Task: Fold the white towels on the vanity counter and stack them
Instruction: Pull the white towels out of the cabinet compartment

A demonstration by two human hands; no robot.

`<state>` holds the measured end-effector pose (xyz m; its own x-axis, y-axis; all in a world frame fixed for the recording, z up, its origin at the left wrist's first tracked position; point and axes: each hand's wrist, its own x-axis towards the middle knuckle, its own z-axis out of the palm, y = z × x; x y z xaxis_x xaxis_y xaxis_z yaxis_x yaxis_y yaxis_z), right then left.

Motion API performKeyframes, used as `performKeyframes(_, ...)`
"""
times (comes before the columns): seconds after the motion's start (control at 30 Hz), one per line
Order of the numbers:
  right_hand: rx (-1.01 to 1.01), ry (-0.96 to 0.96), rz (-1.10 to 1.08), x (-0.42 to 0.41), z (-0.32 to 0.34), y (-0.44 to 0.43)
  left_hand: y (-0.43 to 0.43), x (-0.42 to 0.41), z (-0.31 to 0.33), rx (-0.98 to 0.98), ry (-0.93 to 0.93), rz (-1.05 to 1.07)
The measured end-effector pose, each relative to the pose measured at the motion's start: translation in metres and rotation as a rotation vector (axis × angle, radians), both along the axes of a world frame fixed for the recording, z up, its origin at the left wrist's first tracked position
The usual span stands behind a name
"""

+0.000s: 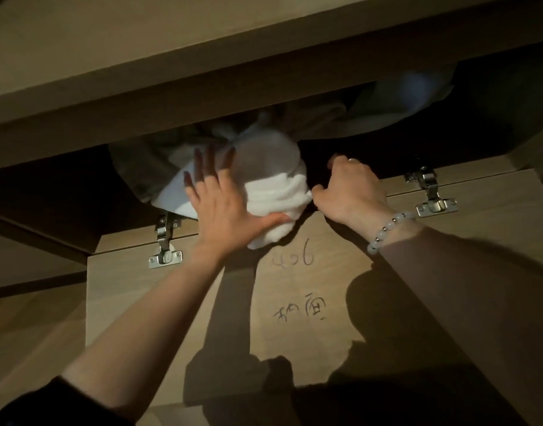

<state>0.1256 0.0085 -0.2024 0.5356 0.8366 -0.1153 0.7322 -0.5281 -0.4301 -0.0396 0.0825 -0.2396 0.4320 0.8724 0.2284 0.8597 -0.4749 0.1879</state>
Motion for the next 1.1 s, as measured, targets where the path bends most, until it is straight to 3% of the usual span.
performKeyframes(0.07,0.011,-0.004,0.014,-0.002,0.0,0.001,0.012,0.004,0.007,-0.18,0.079,0.074)
performKeyframes(0.23,0.04,0.014,0.06,-0.004,-0.004,0.001,0.02,0.006,0.003,-0.228,0.084,0.039)
performKeyframes(0.37,0.114,0.117,0.126,-0.005,-0.006,0.001,0.01,0.009,0.009,-0.284,-0.096,0.067)
performKeyframes(0.47,0.192,0.315,0.134,-0.014,-0.009,-0.003,-0.01,0.015,0.012,-0.392,-0.3,0.04)
performKeyframes(0.57,0.282,0.538,-0.003,-0.014,-0.008,-0.003,-0.023,0.024,0.02,-0.51,-0.512,-0.033)
performKeyframes(0.73,0.325,0.847,-0.255,0.004,-0.007,0.003,-0.031,0.042,0.021,-0.669,-0.596,-0.109)
performKeyframes(0.9,0.34,0.821,-0.421,-0.002,-0.009,0.001,-0.039,0.039,0.023,-0.778,-0.615,-0.06)
performKeyframes(1.1,0.372,0.853,-0.366,-0.027,0.054,-0.041,-0.077,0.018,0.076,-0.949,-0.653,0.073)
